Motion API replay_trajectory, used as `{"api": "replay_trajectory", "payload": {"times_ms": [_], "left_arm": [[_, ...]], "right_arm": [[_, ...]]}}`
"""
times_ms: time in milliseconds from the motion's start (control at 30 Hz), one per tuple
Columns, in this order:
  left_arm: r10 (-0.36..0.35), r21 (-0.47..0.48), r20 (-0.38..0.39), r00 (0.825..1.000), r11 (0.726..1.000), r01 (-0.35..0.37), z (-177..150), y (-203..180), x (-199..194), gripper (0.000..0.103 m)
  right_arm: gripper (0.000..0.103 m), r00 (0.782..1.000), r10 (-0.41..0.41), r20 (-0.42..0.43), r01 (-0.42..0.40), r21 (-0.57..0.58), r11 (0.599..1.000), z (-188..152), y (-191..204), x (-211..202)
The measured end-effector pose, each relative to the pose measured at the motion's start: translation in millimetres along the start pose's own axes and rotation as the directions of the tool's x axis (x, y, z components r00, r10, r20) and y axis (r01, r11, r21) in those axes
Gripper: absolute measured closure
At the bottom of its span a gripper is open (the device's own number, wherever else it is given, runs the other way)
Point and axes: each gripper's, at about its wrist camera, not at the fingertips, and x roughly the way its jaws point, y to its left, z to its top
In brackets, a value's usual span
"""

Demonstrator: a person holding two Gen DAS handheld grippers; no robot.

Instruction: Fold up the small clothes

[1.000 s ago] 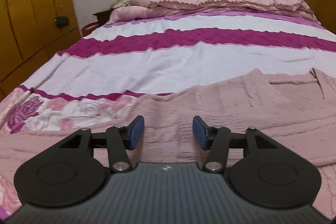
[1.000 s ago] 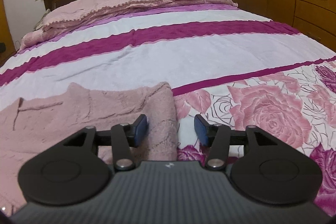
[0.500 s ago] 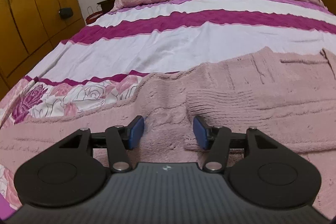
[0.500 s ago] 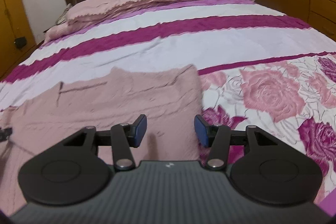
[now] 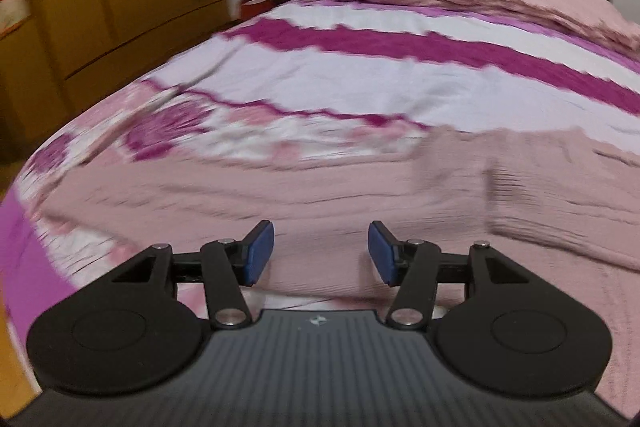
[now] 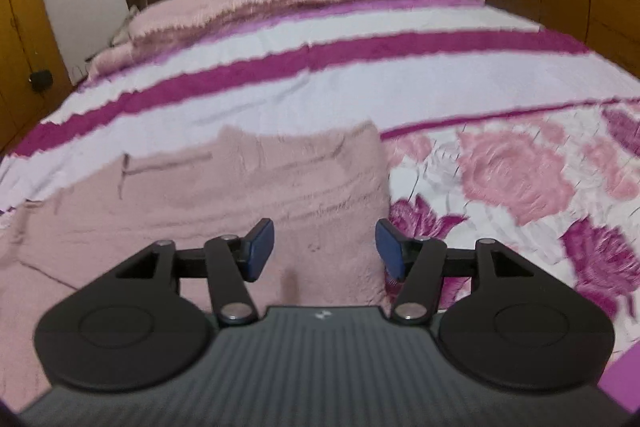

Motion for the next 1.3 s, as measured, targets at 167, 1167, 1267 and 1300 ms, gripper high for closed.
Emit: {"api": "replay_trajectory", "payload": {"times_ms": [167,1167,1267,1300], "left_arm": [[0.039,-0.139,-0.036,0.999,0.989,-0.044,-4,52,5,0.043],[-0.201,-0.684,0.063,0.978,0.704,0.189,-33,118,24,0.031],[-0.193,-0.664,0.070,0.979,0.723,0.190,-40,115,28,0.031],[-0.188,-0.659,0.069,0.980,0.728,0.186,-38,114,32,0.030]], "right_arm": [[0.045,1.000,0.029,0.000,-0.029,-0.050,0.998,-6,10,-33],[0.045,0.991,0.079,-0.103,-0.080,-0.001,0.997,-67,44,-57],[0.045,0.990,0.085,-0.112,-0.085,0.002,0.996,-69,45,-55],[0.045,0.990,0.086,-0.112,-0.087,-0.003,0.996,-69,46,-55]]}}
